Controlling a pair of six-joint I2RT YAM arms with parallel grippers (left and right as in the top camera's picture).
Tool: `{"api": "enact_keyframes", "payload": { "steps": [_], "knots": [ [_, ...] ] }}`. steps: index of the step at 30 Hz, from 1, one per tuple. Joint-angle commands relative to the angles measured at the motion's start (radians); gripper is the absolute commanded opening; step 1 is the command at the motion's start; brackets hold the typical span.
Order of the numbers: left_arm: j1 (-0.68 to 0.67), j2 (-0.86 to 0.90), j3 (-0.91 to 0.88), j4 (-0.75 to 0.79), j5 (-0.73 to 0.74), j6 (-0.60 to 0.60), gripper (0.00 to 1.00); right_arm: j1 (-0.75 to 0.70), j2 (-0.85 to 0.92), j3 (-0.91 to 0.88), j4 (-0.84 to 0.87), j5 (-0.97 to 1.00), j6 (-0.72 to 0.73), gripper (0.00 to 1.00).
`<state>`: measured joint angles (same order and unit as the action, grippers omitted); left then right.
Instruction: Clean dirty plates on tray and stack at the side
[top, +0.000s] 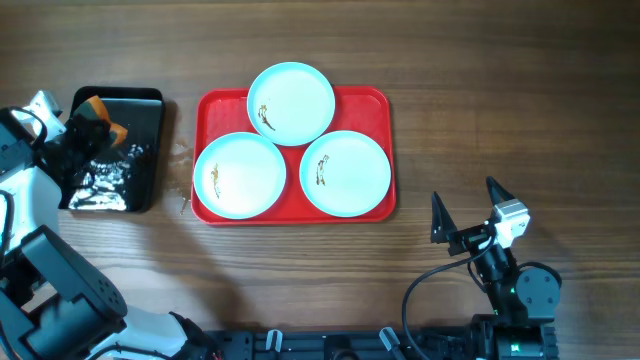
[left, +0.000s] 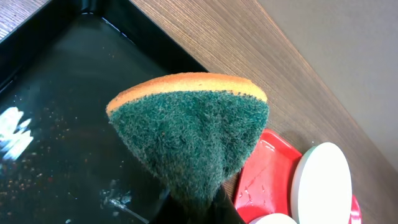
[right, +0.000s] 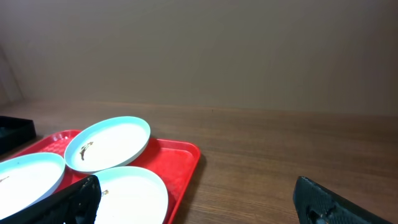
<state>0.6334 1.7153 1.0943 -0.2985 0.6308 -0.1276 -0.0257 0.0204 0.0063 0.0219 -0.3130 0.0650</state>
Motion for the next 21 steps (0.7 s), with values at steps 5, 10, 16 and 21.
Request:
{"api": "enact_keyframes", "payload": {
  "steps": [5,10,16,21],
  "knots": [
    [0.003,-0.006,-0.002,0.006,0.031,0.020,0.04,0.006,-0.006,-0.001,0.003,0.000,-0.012,1.00],
    [0.003,0.000,-0.002,0.012,0.031,0.020,0.04,0.006,-0.006,-0.001,0.003,0.000,-0.012,1.00],
    [0.003,0.000,-0.002,0.014,0.030,0.020,0.04,0.006,-0.006,-0.001,0.003,0.000,-0.012,1.00],
    [0.003,0.001,-0.002,0.014,0.030,0.020,0.04,0.006,-0.006,-0.001,0.003,0.000,-0.012,1.00]
  ]
}}
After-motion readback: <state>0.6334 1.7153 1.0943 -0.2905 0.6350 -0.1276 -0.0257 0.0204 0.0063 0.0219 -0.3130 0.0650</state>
